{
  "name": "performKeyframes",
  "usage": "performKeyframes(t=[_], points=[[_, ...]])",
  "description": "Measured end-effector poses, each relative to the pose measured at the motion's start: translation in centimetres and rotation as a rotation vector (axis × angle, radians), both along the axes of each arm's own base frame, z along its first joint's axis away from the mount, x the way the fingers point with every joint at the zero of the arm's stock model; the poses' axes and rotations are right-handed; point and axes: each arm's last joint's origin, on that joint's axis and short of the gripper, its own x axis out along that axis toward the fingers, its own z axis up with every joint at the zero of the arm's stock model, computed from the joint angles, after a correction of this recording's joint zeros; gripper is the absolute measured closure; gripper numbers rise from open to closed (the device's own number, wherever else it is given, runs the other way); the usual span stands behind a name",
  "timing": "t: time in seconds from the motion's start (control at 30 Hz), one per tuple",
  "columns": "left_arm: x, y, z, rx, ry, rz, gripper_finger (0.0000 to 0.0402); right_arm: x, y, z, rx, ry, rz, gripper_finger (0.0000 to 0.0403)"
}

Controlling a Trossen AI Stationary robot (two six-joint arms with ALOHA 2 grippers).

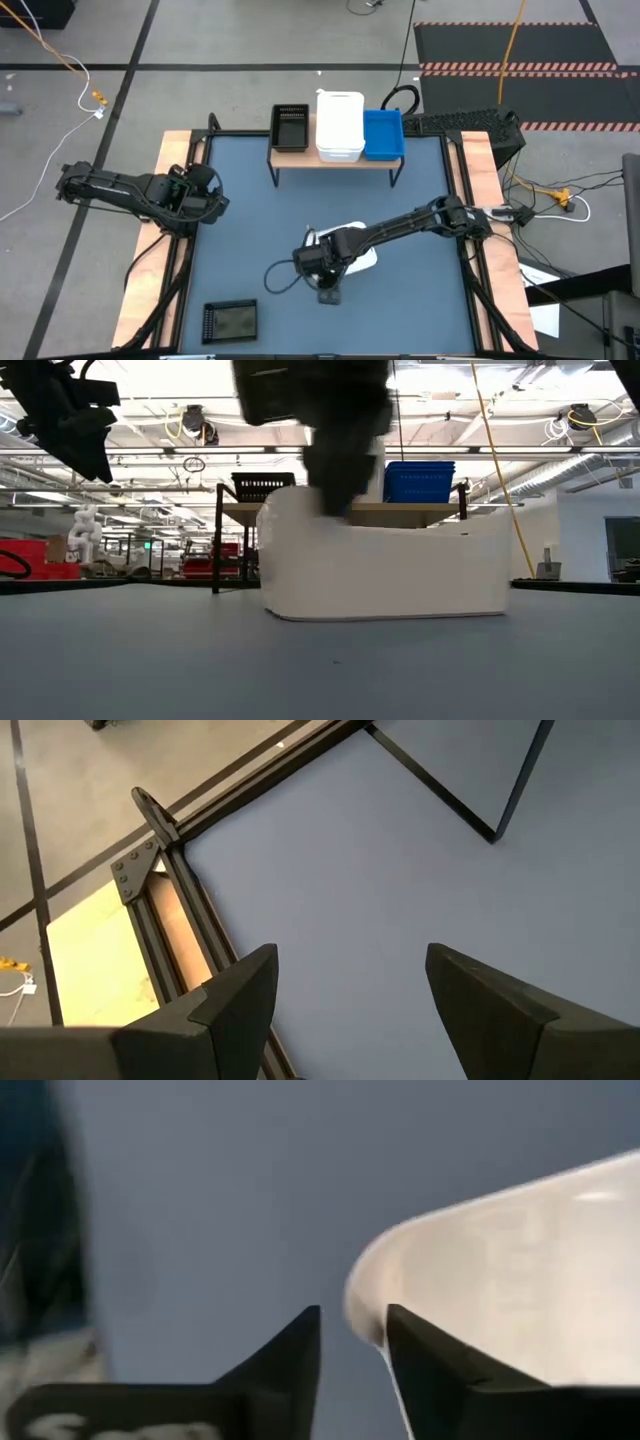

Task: Stack baskets on shelf by color
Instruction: Stack the white bin on top of the other white bins on the shelf

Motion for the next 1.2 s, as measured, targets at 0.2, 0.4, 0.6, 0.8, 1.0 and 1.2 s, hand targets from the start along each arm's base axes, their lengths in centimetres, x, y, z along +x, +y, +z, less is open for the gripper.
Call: performKeyframes(t=[0.2, 0.4, 0.6, 0.8, 1.0, 1.2], points=[[0.0, 0.0, 0.0, -0.001, 0.001, -0.001, 0.0144, -3.1, 0.8, 0.7, 0.037, 0.255, 0.066, 0.0355], [0.0, 0.0, 0.0, -0.008, -0.007, 0.008, 0.0144, -4.4, 1.0, 3.2, -0.02, 0.267, -0.118, 0.0332], [0.0, 0.0, 0.0, -0.011, -0.006, 0.007, 0.0144, -4.5, 1.3, 5.2, 0.0, 0.199, -0.309, 0.0266], [0.0, 0.0, 0.0, -0.005, 0.012, -0.013, 0.0144, -6.8, 1.9, 6.2, -0.056, 0.239, -0.013, 0.0225], [0.0, -0.2, 0.0, -0.005, 0.009, -0.031, 0.0144, -11.9, 8.4, 6.7, -0.112, 0.312, 0.316, 0.0235], [0.0, -0.2, 0.0, 0.003, -0.013, -0.014, 0.0144, -13.8, 11.8, 6.3, -0.352, 0.141, 0.41, 0.0248]])
